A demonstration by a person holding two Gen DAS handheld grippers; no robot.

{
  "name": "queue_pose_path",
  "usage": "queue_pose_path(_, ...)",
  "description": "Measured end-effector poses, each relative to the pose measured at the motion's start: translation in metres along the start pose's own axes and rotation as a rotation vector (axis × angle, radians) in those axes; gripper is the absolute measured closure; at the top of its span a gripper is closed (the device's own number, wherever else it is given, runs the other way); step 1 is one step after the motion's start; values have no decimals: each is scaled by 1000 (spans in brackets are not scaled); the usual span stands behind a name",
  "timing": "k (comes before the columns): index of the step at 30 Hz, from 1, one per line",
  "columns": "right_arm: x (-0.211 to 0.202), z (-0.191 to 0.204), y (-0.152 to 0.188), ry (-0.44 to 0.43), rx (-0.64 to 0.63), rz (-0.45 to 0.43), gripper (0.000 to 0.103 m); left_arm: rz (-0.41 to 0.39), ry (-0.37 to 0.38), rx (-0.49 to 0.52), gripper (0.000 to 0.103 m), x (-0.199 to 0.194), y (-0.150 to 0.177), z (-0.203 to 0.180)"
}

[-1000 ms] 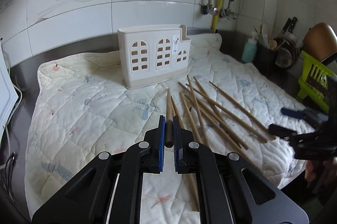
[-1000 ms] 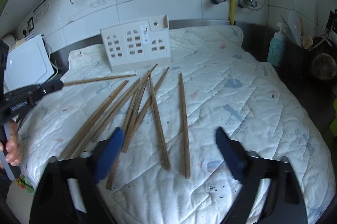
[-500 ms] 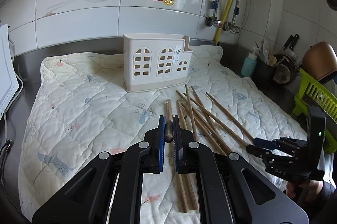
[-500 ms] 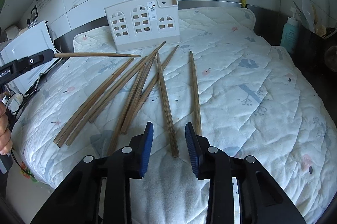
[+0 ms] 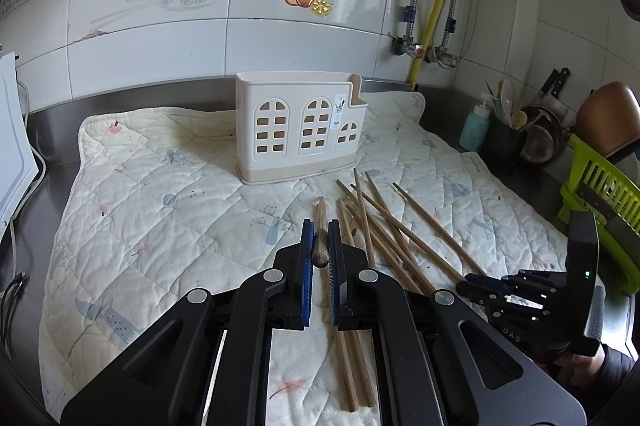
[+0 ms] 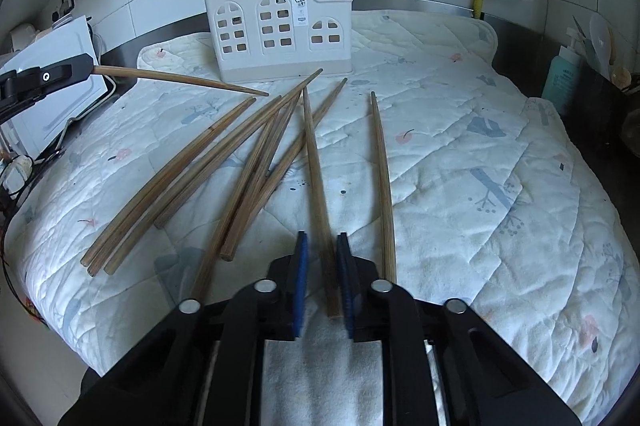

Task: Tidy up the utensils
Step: 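Lift the chopstick with the left tool while the right tool grasps another chopstick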

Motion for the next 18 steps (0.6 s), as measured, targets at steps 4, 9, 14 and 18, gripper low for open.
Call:
queue_pose_path(4, -5, -1, 0, 1, 3, -15, 96, -1, -6, 2, 98, 0, -1, 1)
queue_pose_path(9, -25, 1, -13, 19, -4, -70, 96, -7, -14, -1, 98, -4, -4, 2)
queue_pose_path(14, -52, 1, -42, 30, -25, -160, 96, -11, -20, -6, 98, -9, -6, 5)
queue_pose_path(18, -69, 4, -63, 21, -47, -219, 96, -18, -31, -13, 98, -13, -9, 7)
Point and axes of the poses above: each gripper's, at about its wrist camera, not at the fingertips, and x roughly the way its jaws point, z to its left, y to its underside, the point moved 1 cm from there along x, roughly the way its jaws point, and after that the axes turned 12 degrees about -z, right-handed, at the moved point
